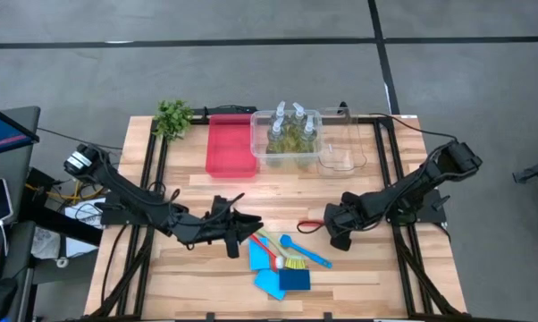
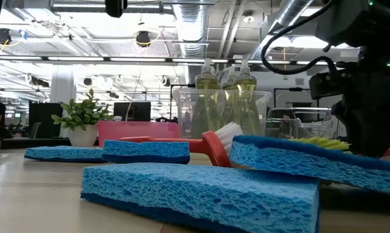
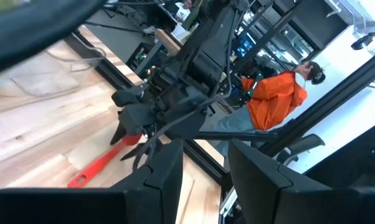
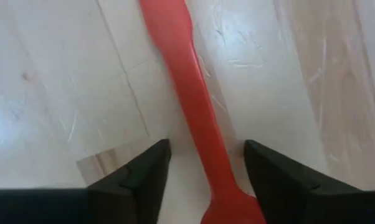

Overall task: Pick & Place Kitchen Sink Supplies
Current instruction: Put the red toilet brush into the red bin

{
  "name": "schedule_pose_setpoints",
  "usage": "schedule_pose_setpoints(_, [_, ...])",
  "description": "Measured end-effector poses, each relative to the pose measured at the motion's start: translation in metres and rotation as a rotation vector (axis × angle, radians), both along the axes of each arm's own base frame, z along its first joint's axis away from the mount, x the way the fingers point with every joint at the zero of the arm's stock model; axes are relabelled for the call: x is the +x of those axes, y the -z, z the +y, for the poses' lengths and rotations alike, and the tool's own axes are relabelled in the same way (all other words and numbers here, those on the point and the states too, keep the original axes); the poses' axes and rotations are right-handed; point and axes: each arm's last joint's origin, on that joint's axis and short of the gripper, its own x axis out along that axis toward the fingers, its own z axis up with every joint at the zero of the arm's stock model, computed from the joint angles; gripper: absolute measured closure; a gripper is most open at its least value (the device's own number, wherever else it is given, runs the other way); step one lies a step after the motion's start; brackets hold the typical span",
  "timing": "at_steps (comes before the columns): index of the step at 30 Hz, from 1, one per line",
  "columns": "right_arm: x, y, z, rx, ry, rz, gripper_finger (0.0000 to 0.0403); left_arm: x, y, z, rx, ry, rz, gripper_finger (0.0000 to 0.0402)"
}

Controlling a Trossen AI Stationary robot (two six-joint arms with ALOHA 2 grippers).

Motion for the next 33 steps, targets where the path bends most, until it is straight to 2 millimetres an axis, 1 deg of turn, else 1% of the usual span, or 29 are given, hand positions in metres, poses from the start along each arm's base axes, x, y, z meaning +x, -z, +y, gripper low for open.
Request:
schedule_pose_setpoints(8, [-0.001, 0.016, -0.001, 0.019, 0.009, -0.112, 0.0335, 0.009, 0.012, -0.005, -0.033, -0.001, -0.01, 0.0273])
schedule_pose_setpoints(11, [0.0, 0.019, -0.001, 0.036, 0.018, -0.162, 0.0367, 0.01, 0.014, -0.006, -0.048, -0.003, -0.009, 0.0273])
schedule_pose_setpoints(16, [0.004, 0.017, 0.001, 0.069, 0.038, -0.214, 0.0367, 0.01, 0.014, -0.006, -0.049, -0.002, -0.01, 0.0273])
schedule_pose_setpoints(20, [0.012, 0.012, 0.004, 0.114, 0.042, -0.301, 0.0341, 0.01, 0.014, -0.006, -0.05, -0.002, -0.013, 0.0273])
schedule_pose_setpoints(22, [0.016, 0.009, 0.006, 0.14, 0.042, -0.354, 0.0337, 0.01, 0.013, -0.006, -0.052, -0.002, -0.016, 0.0273])
schedule_pose_setpoints(25, [0.023, 0.002, 0.009, 0.19, 0.037, -0.446, 0.035, 0.01, 0.011, -0.006, -0.066, -0.002, -0.036, 0.0273])
schedule_pose_setpoints(28, [0.03, -0.006, 0.012, 0.233, 0.029, -0.549, 0.0367, 0.011, 0.005, -0.004, -0.129, -0.008, -0.097, 0.0273])
schedule_pose_setpoints(33, [0.04, -0.02, 0.015, 0.29, 0.021, -0.72, 0.0366, 0.013, -0.007, 0.003, -0.203, -0.027, -0.211, 0.0273])
